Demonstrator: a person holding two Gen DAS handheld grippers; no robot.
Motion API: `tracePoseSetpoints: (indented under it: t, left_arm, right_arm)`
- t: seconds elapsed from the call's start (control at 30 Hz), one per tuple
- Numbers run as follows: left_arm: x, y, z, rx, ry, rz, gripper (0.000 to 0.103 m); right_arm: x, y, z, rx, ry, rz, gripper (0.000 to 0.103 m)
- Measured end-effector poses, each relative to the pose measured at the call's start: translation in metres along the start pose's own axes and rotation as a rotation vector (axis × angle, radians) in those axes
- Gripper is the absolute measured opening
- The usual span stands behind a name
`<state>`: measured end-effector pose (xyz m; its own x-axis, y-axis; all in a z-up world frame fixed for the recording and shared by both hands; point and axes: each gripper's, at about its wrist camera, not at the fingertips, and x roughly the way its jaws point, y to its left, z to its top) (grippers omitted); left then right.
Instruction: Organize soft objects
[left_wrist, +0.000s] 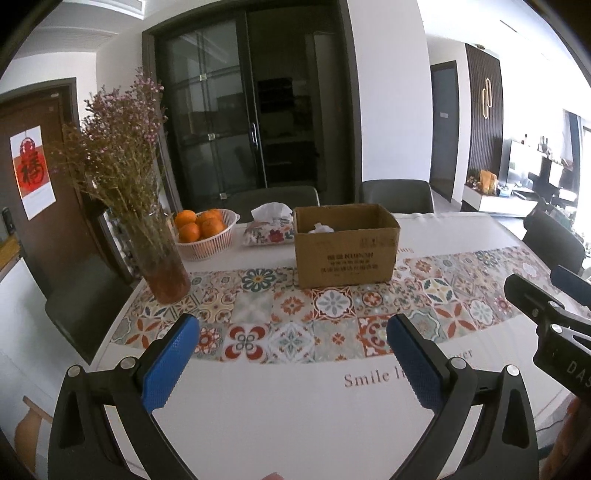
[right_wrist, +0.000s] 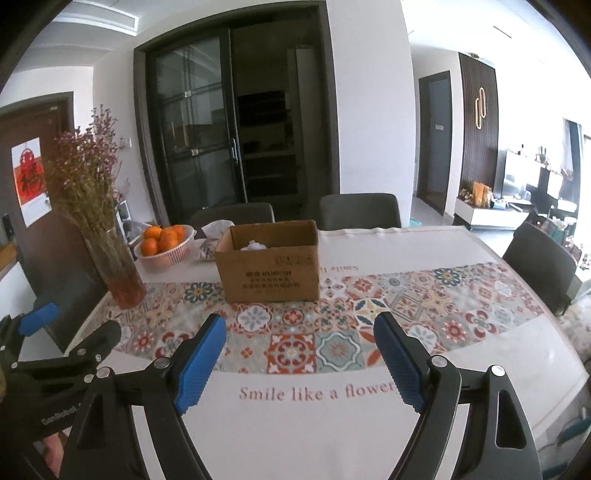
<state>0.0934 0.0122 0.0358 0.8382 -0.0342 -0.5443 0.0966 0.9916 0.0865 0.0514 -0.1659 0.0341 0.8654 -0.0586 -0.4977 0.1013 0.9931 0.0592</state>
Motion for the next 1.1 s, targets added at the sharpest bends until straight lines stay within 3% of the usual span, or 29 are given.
tracePoseSetpoints:
  t: [0.5, 1.1]
  left_arm:
    - [-0.066, -0.003, -0.037, 0.017, -0.048, 0.009, 0.103]
    - [-0.099, -0.004, -0.054, 0.016, -0.063, -0.024, 0.103]
  right_arm:
    - [-0.059, -0.001, -0.037, 0.000, -0.007, 0.023, 0.083]
    - [-0.090, 0.000, -0.052, 0.004, -0.013, 0.006, 0.083]
